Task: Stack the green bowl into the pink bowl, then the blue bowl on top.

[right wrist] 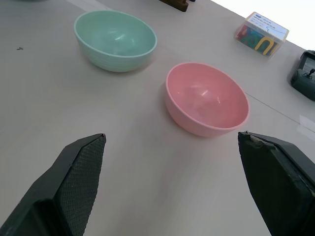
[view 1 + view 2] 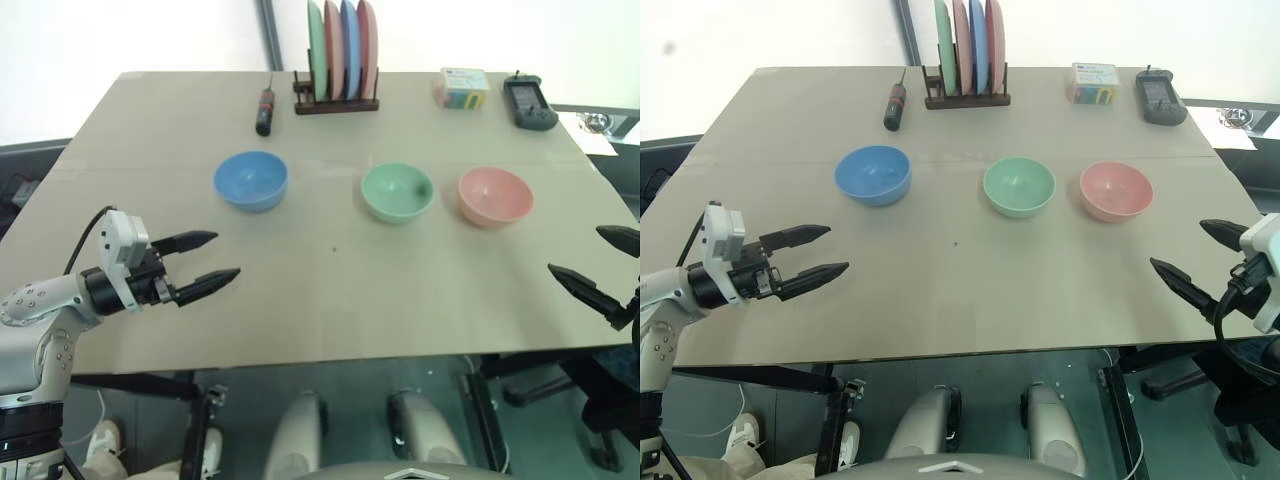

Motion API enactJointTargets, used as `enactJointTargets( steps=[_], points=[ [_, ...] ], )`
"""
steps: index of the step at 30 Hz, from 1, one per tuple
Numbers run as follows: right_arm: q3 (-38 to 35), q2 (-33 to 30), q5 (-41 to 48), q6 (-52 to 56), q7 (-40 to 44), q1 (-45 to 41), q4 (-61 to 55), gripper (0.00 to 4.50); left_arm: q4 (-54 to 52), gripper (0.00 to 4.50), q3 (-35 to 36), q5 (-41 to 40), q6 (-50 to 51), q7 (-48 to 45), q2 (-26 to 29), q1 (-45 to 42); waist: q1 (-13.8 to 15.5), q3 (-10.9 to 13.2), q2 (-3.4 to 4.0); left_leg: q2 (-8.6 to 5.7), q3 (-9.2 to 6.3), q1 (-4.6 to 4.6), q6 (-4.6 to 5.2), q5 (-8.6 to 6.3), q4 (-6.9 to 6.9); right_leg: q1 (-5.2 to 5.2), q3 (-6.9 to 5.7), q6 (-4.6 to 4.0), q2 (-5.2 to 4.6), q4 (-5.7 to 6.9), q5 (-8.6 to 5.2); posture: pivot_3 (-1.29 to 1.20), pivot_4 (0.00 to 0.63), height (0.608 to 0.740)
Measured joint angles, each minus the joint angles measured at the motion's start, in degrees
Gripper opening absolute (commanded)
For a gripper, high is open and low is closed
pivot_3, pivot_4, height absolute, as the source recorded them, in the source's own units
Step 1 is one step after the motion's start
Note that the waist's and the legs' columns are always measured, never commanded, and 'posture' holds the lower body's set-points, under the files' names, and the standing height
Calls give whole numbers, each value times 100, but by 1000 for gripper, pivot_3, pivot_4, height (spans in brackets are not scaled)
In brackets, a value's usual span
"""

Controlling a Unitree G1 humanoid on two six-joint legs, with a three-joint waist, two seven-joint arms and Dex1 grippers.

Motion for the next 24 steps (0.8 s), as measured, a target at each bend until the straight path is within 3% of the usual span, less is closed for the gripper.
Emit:
enactJointTargets(
  steps=[4,5,12,14,17,22,24],
  points=[
    [7,-1,3,1,-2,-9,0,4491,0,4500,0,-1,0,-1,0,0,0,0,0,0,0,0,0,0,0,0,0,0,0,0,0,0,150,740],
    [742,-276,-335,-59,-264,-602,248,4491,-72,4500,-1,-141,78,116,-154,-178,-26,1,-2,0,7,3,1,1,6,1,3,0,-4,0,1,0,150,740],
    [2569,-381,-1050,-266,-474,-2090,1218,4491,-432,4500,-41,-459,284,256,-324,-374,-31,1,0,0,6,0,1,0,3,-3,2,-8,-1,3,6,0,150,740],
    [3240,-330,-1435,-412,-513,-2740,1844,4491,-643,4500,-56,-643,399,275,-374,-457,-31,2,0,-1,7,-3,1,0,2,-4,2,-21,-1,1,13,0,150,740],
    [3690,-234,-1716,-601,-504,-3145,2320,4491,-804,4500,-102,-759,442,260,-426,-509,-23,2,-1,-2,4,-5,1,1,2,-4,1,-22,0,1,15,0,150,740],
    [4887,385,-2635,-1388,-385,-4526,4385,4491,-1301,4500,-287,-1133,555,106,-566,-619,-47,3,0,-2,9,-1,1,1,5,-6,6,-23,3,9,16,0,150,740],
    [5118,547,-2917,-1734,-266,-4928,5226,3955,-1350,4500,-268,-1279,633,160,-580,-663,-17,3,1,-2,2,-5,1,1,0,-8,3,-14,6,11,22,0,150,740]
  ],
)
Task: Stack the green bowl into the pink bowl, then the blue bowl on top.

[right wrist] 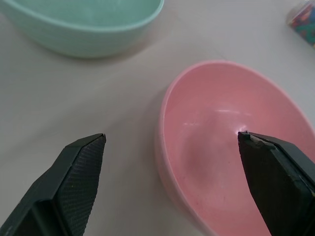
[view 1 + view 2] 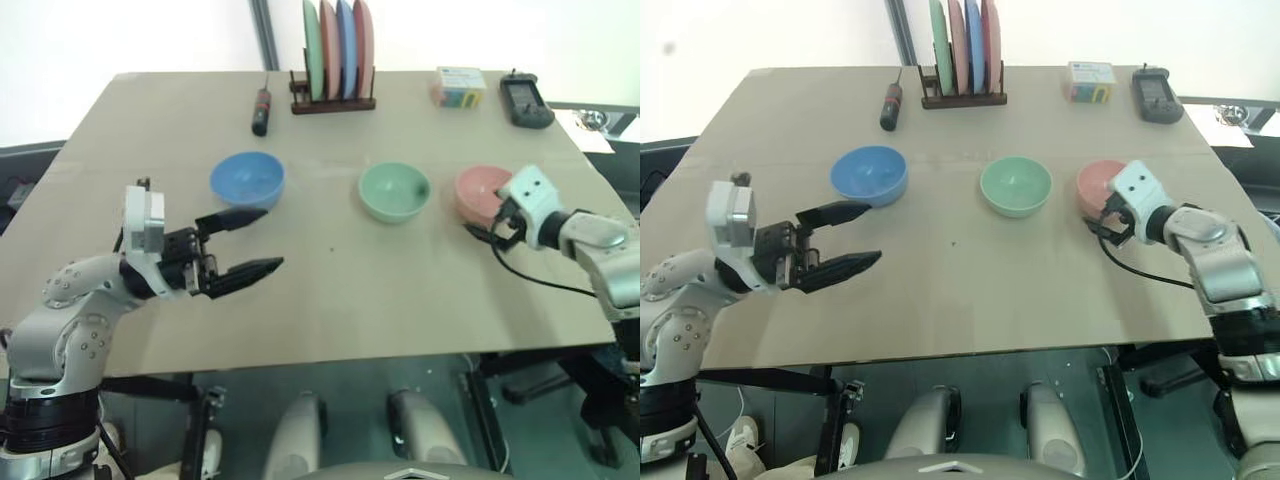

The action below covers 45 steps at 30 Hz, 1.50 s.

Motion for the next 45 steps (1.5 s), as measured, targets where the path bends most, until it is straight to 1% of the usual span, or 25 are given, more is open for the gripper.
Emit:
enactJointTargets(
  steps=[1,2,5,7,8,10,14,17,19,21,23,25,27,29,30,32,34,35,36,37,38,42,43,45],
  points=[
    [9,5,-16,-10,3,-18,35,3754,-1,4500,-1,-7,4,3,-4,-6,-1,0,0,0,0,-2,0,0,0,-1,0,10,0,-1,6,0,150,740],
    [65,52,-103,-142,49,-148,298,3381,-26,4500,4,-55,21,42,-13,-17,-4,0,0,0,-1,-3,0,0,0,-1,0,11,0,-2,7,0,150,740],
    [136,175,-337,-517,157,-414,1006,2071,-118,4500,10,-140,37,146,-54,-1,-11,0,0,-1,0,-3,0,0,0,0,0,12,-1,-4,8,0,150,740],
    [145,236,-401,-626,179,-464,1203,1358,-182,4500,22,-149,38,189,-59,35,-17,1,1,-1,0,-2,0,0,0,0,0,12,0,-3,8,0,150,740],
    [150,288,-465,-751,258,-485,1329,554,-249,4500,25,-152,38,230,-78,89,-19,1,2,-1,0,0,0,0,0,0,1,12,0,1,8,0,150,740],
    [150,317,-520,-812,287,-487,1352,54,-264,4500,26,-155,38,247,-91,122,-20,1,2,-1,0,2,0,0,1,0,1,12,1,4,8,0,150,740],
    [150,331,-572,-865,409,-481,1314,54,-265,4500,23,-153,37,329,-138,143,-21,1,2,0,0,3,0,0,3,0,1,12,1,8,7,0,150,740],
    [128,191,-543,-738,573,-220,755,54,-261,4500,-1,-140,32,382,-175,128,-2,2,3,-1,-4,0,0,0,3,-1,0,12,1,10,7,0,150,740],
    [-76,-251,-53,47,1039,543,-787,54,-188,4500,-12,9,-4,540,-198,89,59,4,8,-2,-10,-5,0,0,-2,-3,-4,12,0,8,6,0,150,740],
    [-183,-441,298,543,1277,947,-1663,54,-87,4500,-8,128,-43,629,-223,78,54,4,7,-1,-10,-2,0,0,-1,-1,-5,12,0,8,6,0,150,740],
    [-375,-664,938,1421,1397,1686,-3282,54,119,4500,-18,372,-204,724,-293,50,58,3,5,1,-15,2,0,0,-1,2,-9,13,3,10,4,0,150,740],
    [-286,-392,1398,1972,1283,1928,-4317,54,391,4500,-65,601,-339,784,-351,-40,0,2,4,8,-12,7,0,0,3,2,-8,16,11,12,-9,0,150,740],
    [117,188,1554,2271,1000,1720,-4721,54,606,4500,-203,757,-419,799,-401,-216,-48,-1,-2,14,-7,18,0,0,26,7,-3,9,16,27,-15,0,150,740],
    [612,738,1438,2412,678,1228,-4557,54,735,4500,-265,815,-447,798,-445,-323,-60,-1,-3,14,-4,21,0,4,33,8,-1,1,15,29,-10,0,150,740],
    [733,915,1402,2418,583,1073,-4459,54,783,4500,-306,842,-451,797,-447,-378,-48,-1,-3,14,-5,20,-2,5,35,8,-2,0,15,29,-9,0,150,740],
    [1149,1373,1190,2383,389,612,-3979,54,925,4500,-372,913,-487,781,-432,-471,-30,-4,-7,13,-7,20,-3,6,36,10,-2,-1,15,31,-9,0,150,740],
    [1556,1671,967,2267,339,328,-3407,806,1010,4500,-407,985,-487,767,-411,-531,1,-5,-9,12,-13,10,-4,5,33,6,-8,-13,15,28,-3,0,150,740],
    [1711,1775,861,2192,327,253,-3139,1049,1037,4500,-409,991,-483,754,-386,-531,11,-5,-9,11,-14,4,-5,5,28,4,-8,-24,14,25,4,0,150,740],
    [1887,1829,743,2101,331,191,-2864,1481,1050,4500,-408,994,-479,736,-368,-533,21,-5,-9,7,-14,-5,-6,4,21,-3,-8,-20,9,21,4,0,150,740],
    [1962,1848,684,2062,351,173,-2682,2013,1051,4500,-408,992,-478,726,-361,-532,30,-5,-9,3,-13,-11,-6,3,17,-8,-8,-1,4,20,13,0,150,740],
    [1970,1883,658,2054,378,161,-2567,2324,1051,4500,-405,990,-475,714,-342,-526,30,-5,-9,3,-13,-18,-6,2,13,-16,-9,2,3,17,13,0,150,740],
    [1969,1929,654,2053,472,55,-2495,4274,1029,4500,-371,907,-408,660,-304,-496,-1,-5,-8,3,-16,-56,-5,2,9,-59,-11,2,5,24,14,0,150,740],
    [1963,1918,644,2042,481,46,-2558,4475,986,4500,-351,838,-386,631,-304,-463,-10,-5,-8,4,-18,-62,-5,2,10,-66,-13,3,6,29,14,0,150,740],
    [1822,1832,683,2037,489,46,-2858,4475,858,4500,-286,675,-339,526,-305,-352,-16,-3,-6,4,-21,-65,-5,2,12,-69,-14,3,7,33,14,0,150,740]
  ],
)
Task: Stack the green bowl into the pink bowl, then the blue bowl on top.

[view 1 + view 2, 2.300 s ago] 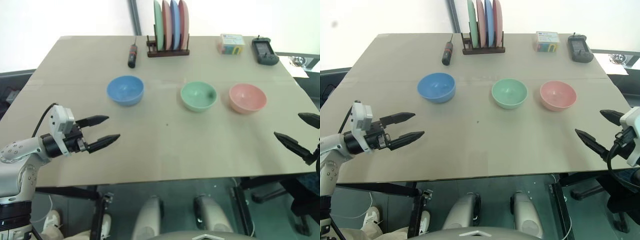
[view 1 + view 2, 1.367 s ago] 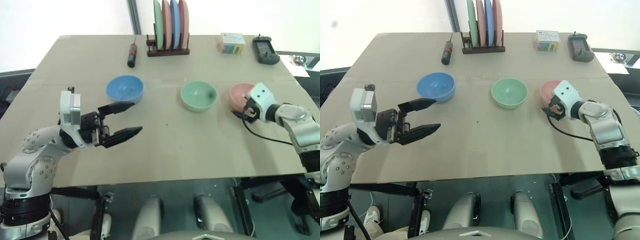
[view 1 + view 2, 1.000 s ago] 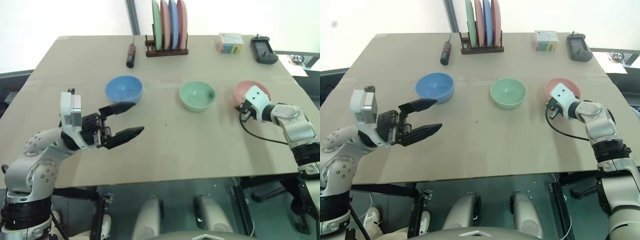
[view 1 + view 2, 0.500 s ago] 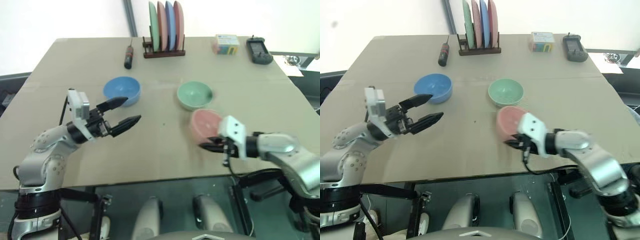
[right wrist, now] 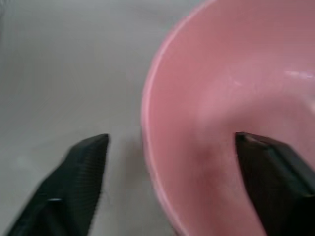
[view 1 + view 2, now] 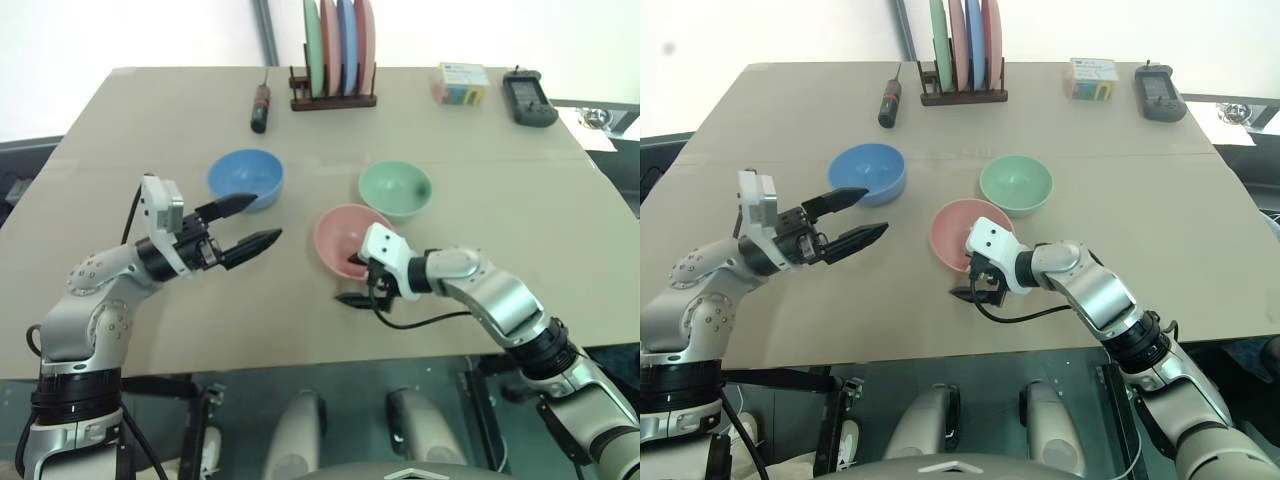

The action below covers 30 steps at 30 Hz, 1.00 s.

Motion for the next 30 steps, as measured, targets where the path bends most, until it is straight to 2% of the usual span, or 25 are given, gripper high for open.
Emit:
enactJointTargets(
  steps=[2,5,8,10,13,17,21,22,23,25,27,28,30],
  points=[
    [-347,-161,234,17,100,-11,-442,4475,-86,4500,125,-220,61,-131,2,83,3,0,0,0,-3,-2,0,0,3,0,-3,0,0,-1,0,0,150,740],
    [-1311,-715,985,155,523,-256,-1146,4475,-286,4500,352,-731,286,-527,92,335,11,0,0,0,-4,-3,0,0,8,5,-6,0,-2,-6,-1,0,150,740],
    [-1761,-1262,895,-136,642,-589,-1093,4475,-424,4500,522,-1033,456,-754,191,494,9,-2,-4,3,-3,14,0,0,7,18,-8,-19,0,-7,-14,0,150,740],
    [-1531,-1497,405,-782,691,-626,-530,4475,-460,4500,582,-1087,496,-813,259,575,-1,-2,-4,4,8,28,0,0,4,23,-3,-21,0,-6,-15,0,150,740],
    [-1022,-1619,-552,-2109,762,-739,1015,4475,-514,4500,696,-1102,513,-932,365,882,-35,-1,-3,5,31,35,1,0,4,20,16,-21,0,-4,-15,0,150,740],
    [-526,-1176,-1282,-3562,826,-1193,2746,4475,-661,4500,1243,-1241,594,-1281,650,1536,-124,3,-1,10,34,33,0,0,-6,8,22,-22,7,2,-13,0,150,740],
    [-366,-919,-1669,-4422,842,-1472,3724,4475,-646,4500,1866,-1338,634,-1638,874,1970,-124,6,4,9,30,28,0,0,-12,6,19,-13,5,0,-8,0,150,740],
    [-312,-811,-1831,-4764,842,-1587,4171,4085,-604,4500,2112,-1379,667,-1836,950,2155,-115,6,4,8,31,28,0,0,-12,8,19,-29,3,-6,-18,0,150,740],
    [-303,-780,-1857,-4828,844,-1617,4263,4085,-595,4500,2155,-1384,671,-1868,958,2190,-112,6,4,7,31,28,0,0,-12,8,19,-29,2,-6,-18,0,150,740],
    [-233,-637,-2005,-5159,842,-1785,4746,3536,-546,4500,2303,-1382,704,-1975,977,2335,-115,6,3,7,32,29,0,0,-10,9,19,-30,1,-5,-18,0,150,740],
    [-190,-560,-2174,-5462,841,-1924,5191,2729,-536,4500,2369,-1380,704,-1988,974,2437,-112,6,4,7,32,32,0,0,-11,10,19,-30,1,-2,-18,0,150,740],
    [-187,-521,-2291,-5683,834,-2009,5511,2098,-547,4500,2394,-1381,705,-1974,939,2487,-109,6,4,7,31,32,0,0,-11,10,18,-30,1,-1,-18,0,150,740],
    [-187,-483,-2378,-5862,831,-2060,5750,1467,-583,4500,2409,-1383,711,-1922,891,2498,-115,6,4,7,31,32,0,0,-11,10,18,-30,1,0,-18,0,150,740]
  ],
)
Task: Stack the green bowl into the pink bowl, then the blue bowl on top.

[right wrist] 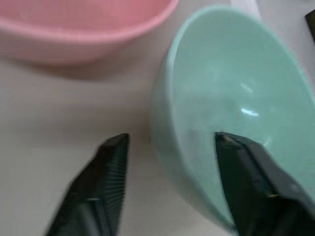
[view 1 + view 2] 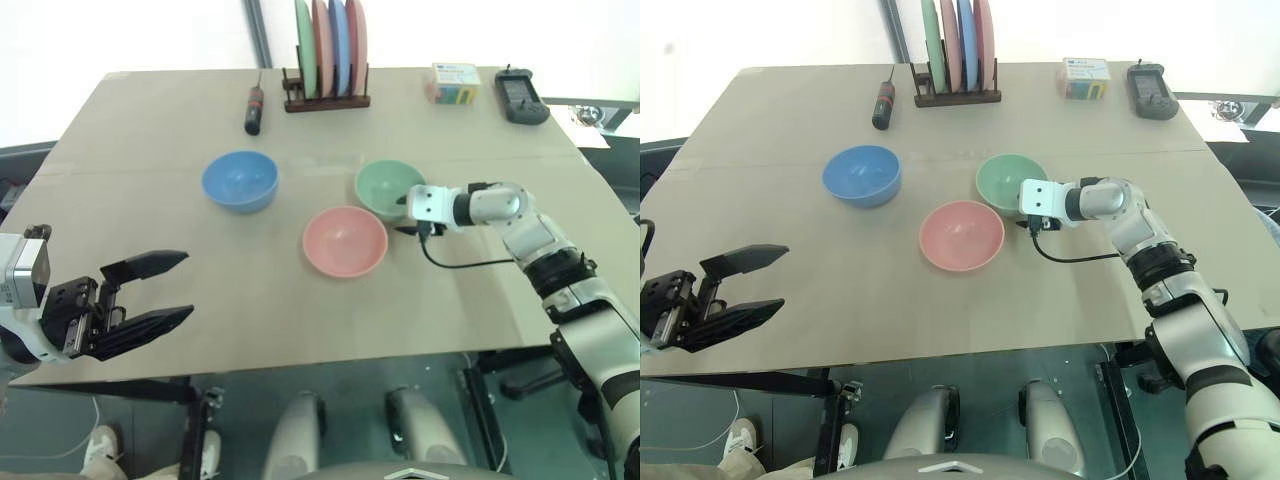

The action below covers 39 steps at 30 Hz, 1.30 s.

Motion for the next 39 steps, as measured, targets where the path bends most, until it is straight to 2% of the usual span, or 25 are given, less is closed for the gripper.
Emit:
enactJointTargets(
  steps=[1,3,4,10,12,15,19,22,25,26,28,35,36,39],
  points=[
    [0,33,-52,-119,0,-20,154,787,-73,4500,4,-4,2,59,-38,3,-8,0,0,0,0,0,0,0,0,0,0,0,0,0,0,0,150,740],
    [0,50,-120,-215,-1,-39,274,94,-123,4500,4,-10,3,117,-78,7,-14,0,1,0,0,0,0,0,0,-1,0,0,0,2,1,0,150,740],
    [-10,53,-142,-297,-15,-50,315,23,-135,4500,3,-8,2,148,-101,10,-19,0,1,0,0,0,0,0,0,-1,0,0,0,3,1,0,150,740],
    [-155,-15,-107,-219,123,-62,-25,23,-144,4500,-108,-1,2,321,-165,-112,-31,2,4,0,0,2,0,0,0,-1,1,2,1,9,2,0,150,740],
    [-342,-179,215,150,440,-7,-754,23,-144,4500,-147,4,0,375,-188,-194,-20,6,8,0,-2,1,0,0,0,-1,1,17,1,9,10,0,150,740],
    [-723,-439,976,1251,1005,230,-2435,23,-128,4500,-274,87,-44,403,-225,-273,12,5,8,0,-7,2,0,0,-4,-1,-3,20,1,9,12,0,150,740],
    [-677,-335,1701,2771,1315,614,-4335,23,-92,4500,-389,236,-135,458,-266,-307,12,4,6,3,-7,7,0,0,-4,0,-4,18,3,13,11,0,150,740],
    [-480,3,1809,3395,1148,759,-4931,23,-64,4500,-493,301,-157,493,-266,-349,15,3,5,4,-6,10,0,0,2,3,-4,0,3,15,-1,0,150,740],
    [-226,156,1754,3590,1014,906,-5034,23,-25,4500,-542,338,-164,501,-265,-428,42,0,0,3,-4,14,0,0,6,10,-4,-1,1,13,-1,0,150,740],
    [-111,180,1647,3567,980,985,-4972,708,-10,4500,-543,339,-162,510,-264,-459,57,0,-1,3,-4,14,0,0,6,11,-4,-1,1,11,-1,0,150,740],
    [88,184,1536,3554,967,1149,-4805,1426,-9,4500,-543,339,-162,530,-256,-511,92,0,0,2,0,14,0,0,6,10,-4,-2,0,11,-1,0,150,740],
    [30,203,1665,3880,972,1234,-4810,4163,-12,4500,-567,500,-49,1005,-151,-624,106,0,0,4,-4,14,0,0,3,9,-4,-1,3,13,-1,0,150,740],
    [-30,204,1698,3943,946,1232,-4850,4338,-15,4500,-581,550,-24,1089,-141,-670,110,0,0,3,-4,14,0,0,3,9,-4,-1,3,13,-1,0,150,740],
    [-712,319,2066,4356,511,1228,-5289,4338,-60,4500,-841,1257,-124,1939,-111,-978,133,0,-1,2,-7,13,0,0,3,10,-5,0,3,12,0,0,150,740]
  ],
)
